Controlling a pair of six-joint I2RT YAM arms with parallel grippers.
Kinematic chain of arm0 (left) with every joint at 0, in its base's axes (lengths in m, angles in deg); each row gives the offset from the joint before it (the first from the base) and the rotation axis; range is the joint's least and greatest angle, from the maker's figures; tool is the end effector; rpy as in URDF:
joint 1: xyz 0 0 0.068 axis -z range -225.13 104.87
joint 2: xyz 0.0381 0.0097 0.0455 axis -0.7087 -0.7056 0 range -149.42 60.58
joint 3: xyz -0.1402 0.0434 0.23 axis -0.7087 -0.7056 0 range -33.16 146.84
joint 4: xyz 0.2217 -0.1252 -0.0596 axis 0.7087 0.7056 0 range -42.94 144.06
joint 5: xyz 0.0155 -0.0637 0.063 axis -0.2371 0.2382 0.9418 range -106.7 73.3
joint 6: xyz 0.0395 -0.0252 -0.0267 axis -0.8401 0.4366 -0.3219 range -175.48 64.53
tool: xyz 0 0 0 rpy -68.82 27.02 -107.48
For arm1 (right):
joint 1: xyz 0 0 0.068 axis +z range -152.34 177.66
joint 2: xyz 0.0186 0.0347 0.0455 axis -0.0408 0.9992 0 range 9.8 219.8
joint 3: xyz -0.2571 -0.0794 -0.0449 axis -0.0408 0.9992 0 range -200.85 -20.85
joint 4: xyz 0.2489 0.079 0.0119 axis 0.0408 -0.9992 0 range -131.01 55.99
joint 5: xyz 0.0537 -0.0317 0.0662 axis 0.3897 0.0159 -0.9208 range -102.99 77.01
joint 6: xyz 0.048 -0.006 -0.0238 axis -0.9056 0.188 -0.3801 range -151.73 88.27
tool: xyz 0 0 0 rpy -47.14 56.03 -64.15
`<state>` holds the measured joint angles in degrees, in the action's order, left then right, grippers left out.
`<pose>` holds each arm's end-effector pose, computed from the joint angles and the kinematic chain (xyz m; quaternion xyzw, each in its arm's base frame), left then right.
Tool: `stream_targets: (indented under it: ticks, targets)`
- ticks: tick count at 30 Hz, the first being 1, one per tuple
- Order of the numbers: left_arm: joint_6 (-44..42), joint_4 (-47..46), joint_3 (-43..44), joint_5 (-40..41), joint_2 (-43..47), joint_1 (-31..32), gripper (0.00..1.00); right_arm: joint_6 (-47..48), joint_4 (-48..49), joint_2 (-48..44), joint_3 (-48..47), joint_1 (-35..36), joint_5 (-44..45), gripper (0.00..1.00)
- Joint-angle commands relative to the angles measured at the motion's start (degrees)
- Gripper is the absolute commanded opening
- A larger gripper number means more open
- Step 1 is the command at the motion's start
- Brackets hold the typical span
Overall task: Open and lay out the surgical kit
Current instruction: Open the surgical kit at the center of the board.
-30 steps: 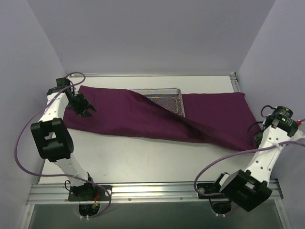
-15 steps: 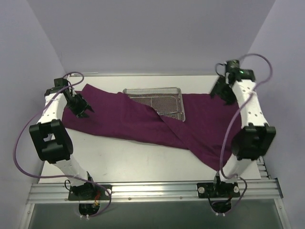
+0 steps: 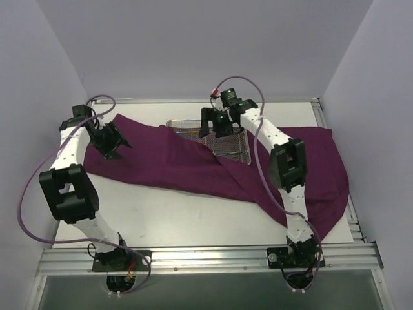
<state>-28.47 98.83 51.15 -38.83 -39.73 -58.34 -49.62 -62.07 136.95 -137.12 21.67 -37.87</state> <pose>0.3534 0.0691 0.2644 -0.2963 0.9170 -0.2097 0.1652 0.4634 0.2228 0.2697 -0.1397 0.8750 0.3320 0.3235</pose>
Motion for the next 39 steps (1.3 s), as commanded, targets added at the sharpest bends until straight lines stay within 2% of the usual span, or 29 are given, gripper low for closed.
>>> stream_targets:
  ticks: [1,6,13,25,27,30,31,33,34,35,39]
  targets:
    - [-0.20,-1.58,0.15,-3.80,-0.06,0.38,0.68,5.84,0.81,1.43,-0.81,2.18,-4.65,0.80]
    - [0.68,-0.79,-0.55,-3.18,0.99,0.82,0.69,6.38,1.51,3.62,-0.27,3.06,-4.91,0.79]
    - [0.51,0.17,-0.29,-1.17,1.52,1.61,0.68,5.94,2.04,5.91,-0.18,4.82,-6.40,0.58]
    - [1.03,0.35,2.96,0.24,1.17,4.24,0.66,5.94,0.19,8.28,0.34,5.70,-1.92,0.63]
    - [2.08,0.61,3.31,-0.02,1.26,4.95,0.64,5.50,0.37,9.07,0.43,5.78,-2.71,0.58]
    - [3.75,0.79,3.40,0.51,1.43,6.09,0.62,5.23,0.63,8.47,-0.88,6.83,-2.98,0.44]
    - [4.28,0.79,3.05,0.86,1.70,6.09,0.61,5.23,1.15,7.77,-1.41,7.19,-2.98,0.31]
    - [6.04,0.61,2.09,2.26,2.84,5.83,0.59,5.06,2.03,4.97,-1.42,8.50,-2.89,0.19]
    - [6.39,0.79,2.08,3.75,3.28,5.74,0.59,5.06,2.39,3.90,-1.77,9.03,-2.72,0.07]
    - [7.09,1.49,2.17,4.63,3.37,5.39,0.59,5.14,2.30,2.76,-1.94,9.65,-2.71,0.02]
    - [8.59,2.37,3.22,8.67,3.63,4.51,0.59,5.76,4.83,-5.41,1.38,13.42,-7.97,0.00]
